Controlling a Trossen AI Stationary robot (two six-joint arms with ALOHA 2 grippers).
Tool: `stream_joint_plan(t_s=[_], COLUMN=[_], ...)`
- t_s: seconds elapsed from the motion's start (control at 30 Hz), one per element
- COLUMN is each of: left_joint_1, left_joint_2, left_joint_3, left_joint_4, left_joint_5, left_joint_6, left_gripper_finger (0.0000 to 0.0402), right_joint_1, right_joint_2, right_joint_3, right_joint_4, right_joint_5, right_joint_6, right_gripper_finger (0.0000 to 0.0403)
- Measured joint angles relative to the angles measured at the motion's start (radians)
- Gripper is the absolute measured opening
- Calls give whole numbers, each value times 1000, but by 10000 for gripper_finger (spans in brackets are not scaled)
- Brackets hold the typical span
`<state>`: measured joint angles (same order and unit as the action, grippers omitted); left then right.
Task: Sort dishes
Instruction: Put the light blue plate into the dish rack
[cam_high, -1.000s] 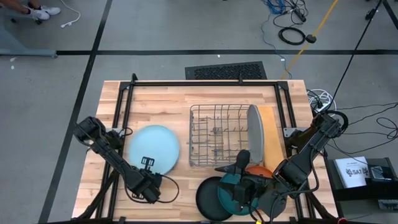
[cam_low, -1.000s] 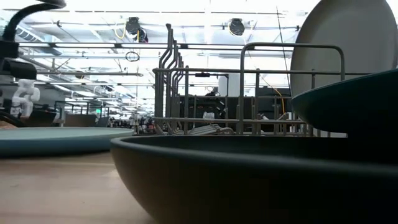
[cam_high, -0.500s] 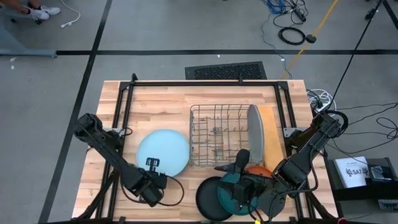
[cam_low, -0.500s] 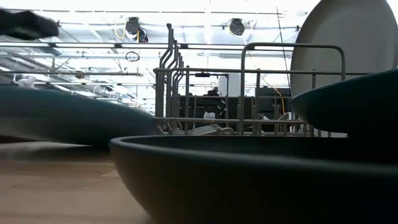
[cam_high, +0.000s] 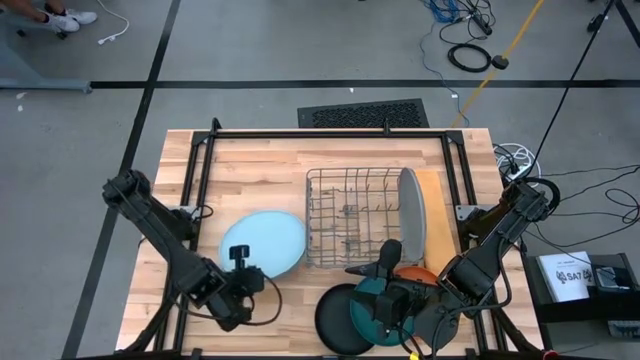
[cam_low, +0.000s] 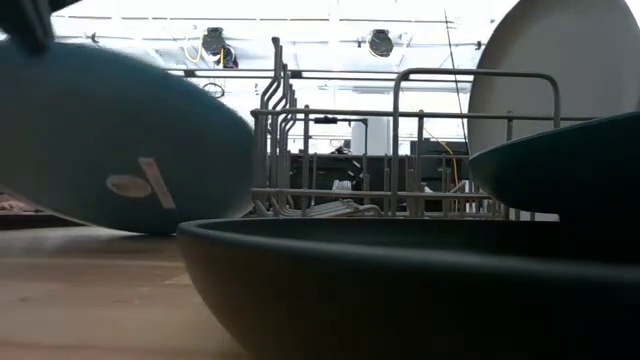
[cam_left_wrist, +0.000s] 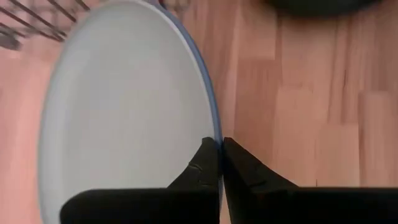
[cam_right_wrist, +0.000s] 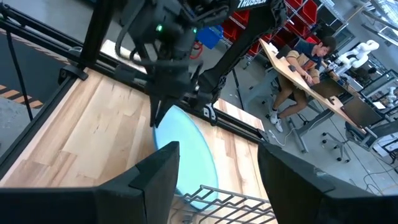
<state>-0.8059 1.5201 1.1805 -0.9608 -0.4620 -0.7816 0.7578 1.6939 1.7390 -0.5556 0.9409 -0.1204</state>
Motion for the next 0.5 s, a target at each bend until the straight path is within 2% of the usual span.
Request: stream_joint_plan(t_s=[0.27, 0.5], left_joint_1=[-45, -68], left_joint_2=[-76, -88], left_joint_3=[1, 1], left_joint_4=[18, 38], left_joint_5=[-160, -277], left_joint_6=[-86, -107], left_gripper_finger=[1, 1], right_joint_1=[0, 0], right_joint_2=[0, 0], right_joint_3=[0, 0], right_joint_4=[0, 2], right_joint_5=[0, 0], right_joint_6=[0, 4], right_gripper_finger=[210, 210])
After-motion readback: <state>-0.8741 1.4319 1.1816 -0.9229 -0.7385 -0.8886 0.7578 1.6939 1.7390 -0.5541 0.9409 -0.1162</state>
